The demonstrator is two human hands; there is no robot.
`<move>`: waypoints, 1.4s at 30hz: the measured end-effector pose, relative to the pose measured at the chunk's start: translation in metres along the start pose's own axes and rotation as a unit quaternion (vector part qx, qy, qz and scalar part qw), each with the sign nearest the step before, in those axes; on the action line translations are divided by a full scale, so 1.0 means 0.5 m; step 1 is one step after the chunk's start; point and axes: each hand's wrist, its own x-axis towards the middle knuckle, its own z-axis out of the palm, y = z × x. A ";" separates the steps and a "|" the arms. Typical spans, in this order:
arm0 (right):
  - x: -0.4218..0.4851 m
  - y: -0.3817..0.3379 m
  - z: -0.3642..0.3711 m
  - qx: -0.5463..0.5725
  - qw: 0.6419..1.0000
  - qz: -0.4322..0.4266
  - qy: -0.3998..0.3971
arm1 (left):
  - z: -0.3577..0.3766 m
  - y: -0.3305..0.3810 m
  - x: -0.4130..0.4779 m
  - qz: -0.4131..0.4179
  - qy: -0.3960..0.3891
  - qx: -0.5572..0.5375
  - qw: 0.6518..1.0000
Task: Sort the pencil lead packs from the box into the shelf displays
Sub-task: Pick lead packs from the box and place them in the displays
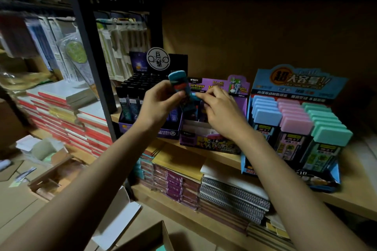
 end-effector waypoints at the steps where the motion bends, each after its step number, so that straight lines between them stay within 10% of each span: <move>1: 0.000 0.001 0.001 0.004 1.000 0.001 -0.002 | 0.009 -0.006 0.013 0.010 0.000 0.013 1.000; 17: 0.010 -0.024 -0.017 0.303 0.945 0.044 0.115 | -0.002 -0.040 0.050 0.124 -0.117 0.279 0.945; 23: 0.028 -0.041 -0.006 0.242 0.953 0.027 0.182 | 0.014 -0.087 -0.038 0.095 0.029 0.308 0.946; 42: 0.016 -0.019 0.018 -0.012 0.995 -0.032 0.088 | 0.023 -0.113 -0.093 -0.023 0.027 0.272 0.962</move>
